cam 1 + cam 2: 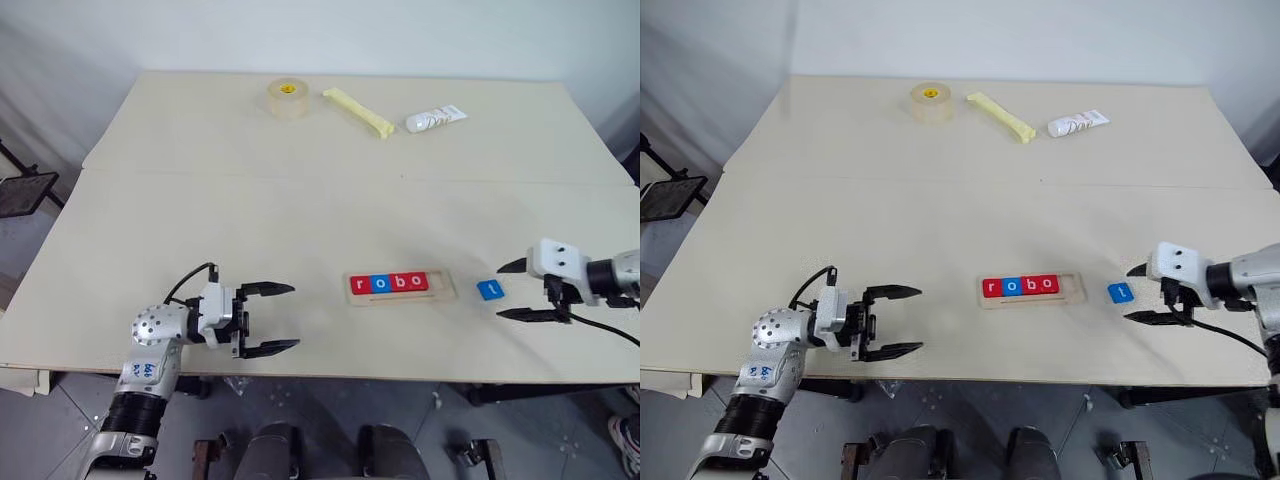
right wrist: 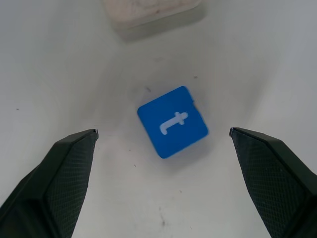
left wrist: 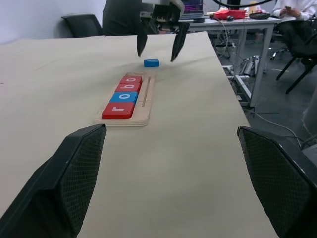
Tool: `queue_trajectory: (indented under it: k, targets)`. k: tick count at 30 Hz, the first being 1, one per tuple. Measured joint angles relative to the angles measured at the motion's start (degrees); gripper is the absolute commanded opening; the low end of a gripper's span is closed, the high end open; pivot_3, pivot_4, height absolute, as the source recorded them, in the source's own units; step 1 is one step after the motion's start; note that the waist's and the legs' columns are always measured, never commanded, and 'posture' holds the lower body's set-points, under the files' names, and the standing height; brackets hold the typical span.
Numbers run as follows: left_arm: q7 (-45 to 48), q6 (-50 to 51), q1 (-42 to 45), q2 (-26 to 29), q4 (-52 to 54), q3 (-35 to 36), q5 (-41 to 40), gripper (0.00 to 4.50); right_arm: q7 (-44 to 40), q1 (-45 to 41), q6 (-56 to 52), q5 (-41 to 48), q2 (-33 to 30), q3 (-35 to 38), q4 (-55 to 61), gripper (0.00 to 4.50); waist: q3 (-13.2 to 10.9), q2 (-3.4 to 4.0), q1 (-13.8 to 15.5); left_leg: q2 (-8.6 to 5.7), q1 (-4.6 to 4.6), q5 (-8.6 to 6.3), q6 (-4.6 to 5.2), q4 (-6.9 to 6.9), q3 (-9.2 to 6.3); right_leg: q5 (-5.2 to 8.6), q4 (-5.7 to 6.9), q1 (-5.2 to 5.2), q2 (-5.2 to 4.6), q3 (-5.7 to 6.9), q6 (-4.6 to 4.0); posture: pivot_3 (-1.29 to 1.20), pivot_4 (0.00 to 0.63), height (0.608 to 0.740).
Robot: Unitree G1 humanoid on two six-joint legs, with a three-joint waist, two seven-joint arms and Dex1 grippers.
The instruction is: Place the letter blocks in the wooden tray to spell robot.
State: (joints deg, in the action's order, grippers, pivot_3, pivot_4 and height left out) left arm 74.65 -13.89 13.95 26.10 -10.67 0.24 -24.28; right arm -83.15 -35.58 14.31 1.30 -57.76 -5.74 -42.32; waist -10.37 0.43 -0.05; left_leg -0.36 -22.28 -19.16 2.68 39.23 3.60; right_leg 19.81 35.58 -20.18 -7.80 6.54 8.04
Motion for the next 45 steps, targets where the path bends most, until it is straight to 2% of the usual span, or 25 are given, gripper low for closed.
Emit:
queue_trajectory:
  k: [5, 6, 8, 15, 16, 23, 32, 38, 45]
  targets:
    - [-1.52, 0.76, -2.09, 0.72, 2.66, 0.37, -0.03, 4.50, -0.56, -4.82, 4.57, -2.39, 1.72, -1.62, -6.57, 4.47, 0.00, 0.00, -0.22, 0.02, 0.05, 0.01, -0.01, 0.01, 0.00, 0.00, -0.01, 0.07, 0.02, 0.00, 0.00, 0.00, 0.150, 0.740]
    - [-1.78, 0.85, -2.35, 0.81, 3.24, 0.42, -0.04, 4.50, -0.58, -5.63, 5.35, -2.66, 1.93, -1.92, -7.88, 4.29, 0.00, 0.00, -0.23, 0.02, 0.07, 0.01, -0.01, 0.01, 0.00, 0.00, -0.02, 0.10, 0.01, -0.01, 0.00, 0.00, 0.150, 0.740]
    - [-2.35, 1.02, -3.02, 1.04, 3.89, 0.54, -0.05, 4.50, -0.63, -7.04, 6.83, -3.30, 2.53, -2.48, -9.90, 3.87, 0.01, -0.02, -0.26, 0.03, 0.14, 0.00, -0.01, 0.02, -0.01, 0.00, -0.06, 0.19, 0.02, -0.01, 0.00, 0.00, 0.150, 0.740]
    - [-3.69, 1.26, -3.93, 1.12, 5.53, 0.82, -0.05, 4.50, -0.94, -9.27, 8.19, -4.50, 3.66, -2.95, -13.55, 1.55, 0.01, -0.02, -0.28, 0.04, 0.24, 0.00, -0.01, 0.06, -0.10, 0.00, -0.19, 0.43, 0.03, 0.00, 0.00, 0.00, 0.150, 0.740]
    - [-3.86, 1.27, -3.96, 1.11, 5.53, 0.82, -0.05, 4.50, -0.92, -9.47, 8.05, -4.57, 3.71, -2.95, -13.75, 1.47, 0.01, -0.02, -0.28, 0.04, 0.25, 0.00, -0.01, 0.06, -0.11, 0.00, -0.19, 0.43, 0.03, 0.00, 0.00, 0.00, 0.150, 0.740]
    - [-3.99, 1.23, -2.73, 0.94, 5.24, 0.71, -0.04, 4.50, -0.29, -8.20, -1.74, -2.29, 4.18, -0.91, -8.70, 1.47, -0.02, 0.04, -0.20, 0.04, 0.21, 0.00, -0.01, 0.05, -0.11, 0.00, -0.18, 0.36, 0.02, 0.00, 0.00, 0.00, 0.150, 0.740]
    - [-2.70, -0.02, 2.19, -0.82, -0.43, -0.67, 0.04, 4.50, 0.38, -2.77, -19.61, 1.87, 2.67, 1.61, 14.34, 1.47, -0.03, 0.07, 0.15, -0.02, 0.10, 0.00, -0.01, 0.05, -0.18, 0.00, -0.12, 0.29, -0.01, 0.14, 0.00, 0.00, 0.150, 0.740]
    - [-1.85, -1.30, 4.45, -1.84, -3.28, -1.10, 0.08, 4.50, 0.03, -2.43, -23.60, 0.39, 2.07, -1.32, 20.20, 1.47, -0.03, 0.06, -0.01, -0.02, 0.10, 0.00, -0.01, 0.05, -0.17, 0.00, -0.12, 0.27, 0.00, 0.15, 0.00, 0.00, 0.150, 0.740]
    - [-1.73, -2.27, 4.16, -2.46, -3.70, -1.30, 0.12, 4.50, -0.05, -5.49, -24.04, -1.09, 4.63, -5.45, 19.82, 1.47, -0.03, 0.07, 0.00, -0.02, 0.08, 0.00, -0.01, 0.04, -0.18, 0.00, -0.11, 0.24, 0.00, 0.15, 0.00, 0.00, 0.150, 0.740]
